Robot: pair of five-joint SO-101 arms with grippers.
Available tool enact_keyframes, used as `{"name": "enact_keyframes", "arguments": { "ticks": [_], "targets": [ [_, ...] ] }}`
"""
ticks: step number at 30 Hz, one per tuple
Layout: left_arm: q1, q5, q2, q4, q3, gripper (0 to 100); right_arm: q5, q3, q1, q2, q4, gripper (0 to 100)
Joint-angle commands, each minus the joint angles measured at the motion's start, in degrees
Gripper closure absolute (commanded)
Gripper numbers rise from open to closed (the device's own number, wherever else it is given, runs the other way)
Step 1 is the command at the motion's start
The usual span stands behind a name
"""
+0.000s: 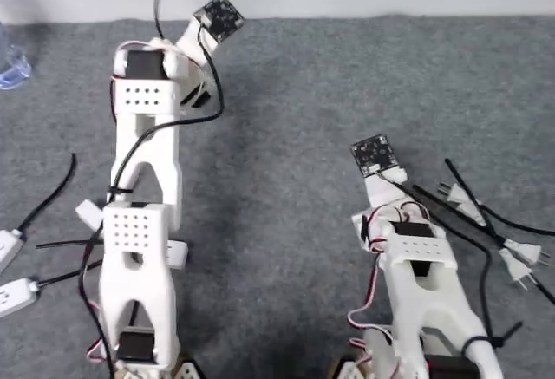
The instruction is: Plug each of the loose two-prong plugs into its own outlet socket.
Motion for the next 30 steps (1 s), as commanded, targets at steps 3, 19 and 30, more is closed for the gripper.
{"name": "enact_keyframes", "arguments": {
  "ticks": [3, 19, 30],
  "targets": [
    [-1.8, -0.5, 3.6, 4.8, -17.2, 65, 0.5, -0.4, -0.7, -1.5, -1.2, 76.8],
    [-14.2, -10.1, -37.9, 9.0, 31.3, 65, 0.5, -0.4, -1.5, -1.5, -1.3, 76.8],
    [-4.1, -18.5, -85.4, -5.1, 97.3, 69, 0.5, -0.3, -1.7, -1.5, -1.2, 76.8]
  ]
}}
